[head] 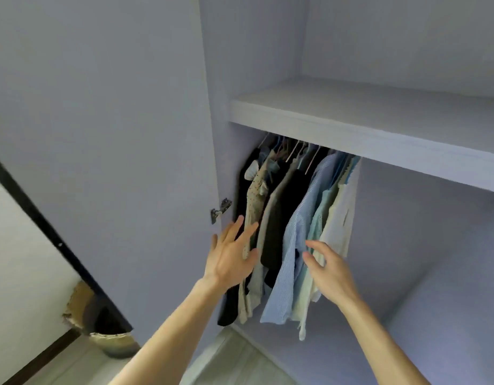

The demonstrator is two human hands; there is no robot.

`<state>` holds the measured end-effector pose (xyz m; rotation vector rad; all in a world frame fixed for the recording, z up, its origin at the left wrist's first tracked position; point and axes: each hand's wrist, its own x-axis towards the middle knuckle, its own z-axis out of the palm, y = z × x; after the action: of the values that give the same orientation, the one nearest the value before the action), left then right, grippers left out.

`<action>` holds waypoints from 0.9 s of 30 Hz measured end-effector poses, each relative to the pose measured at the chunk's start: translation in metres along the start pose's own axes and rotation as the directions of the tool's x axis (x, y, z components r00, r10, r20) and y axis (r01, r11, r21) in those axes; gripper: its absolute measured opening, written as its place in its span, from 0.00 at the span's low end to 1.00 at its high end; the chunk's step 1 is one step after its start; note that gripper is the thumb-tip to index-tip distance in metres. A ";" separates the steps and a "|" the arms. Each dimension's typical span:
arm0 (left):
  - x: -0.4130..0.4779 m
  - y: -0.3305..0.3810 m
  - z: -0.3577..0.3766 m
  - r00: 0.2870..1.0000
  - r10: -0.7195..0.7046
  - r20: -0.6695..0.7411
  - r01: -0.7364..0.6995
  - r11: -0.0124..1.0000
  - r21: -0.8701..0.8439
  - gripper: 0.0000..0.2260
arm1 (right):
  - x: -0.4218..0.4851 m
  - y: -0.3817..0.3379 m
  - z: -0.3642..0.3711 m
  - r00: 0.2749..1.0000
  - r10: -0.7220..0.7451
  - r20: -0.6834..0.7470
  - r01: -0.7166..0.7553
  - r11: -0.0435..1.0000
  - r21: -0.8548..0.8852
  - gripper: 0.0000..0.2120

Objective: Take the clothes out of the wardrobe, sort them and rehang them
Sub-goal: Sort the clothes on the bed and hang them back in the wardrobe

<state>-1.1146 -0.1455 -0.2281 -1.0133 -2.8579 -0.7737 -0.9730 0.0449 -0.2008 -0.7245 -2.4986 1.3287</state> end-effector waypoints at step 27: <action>-0.772 -0.011 -0.014 -0.312 -0.933 -0.178 0.912 -0.242 -0.331 0.26 | -0.453 -0.137 0.380 -0.450 -0.358 0.818 0.876 0.001 0.482 0.21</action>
<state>-0.5131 -0.6132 -0.3533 1.8423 -2.4997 -0.7553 -0.7855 -0.5255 -0.2870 2.3324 -2.5552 0.2182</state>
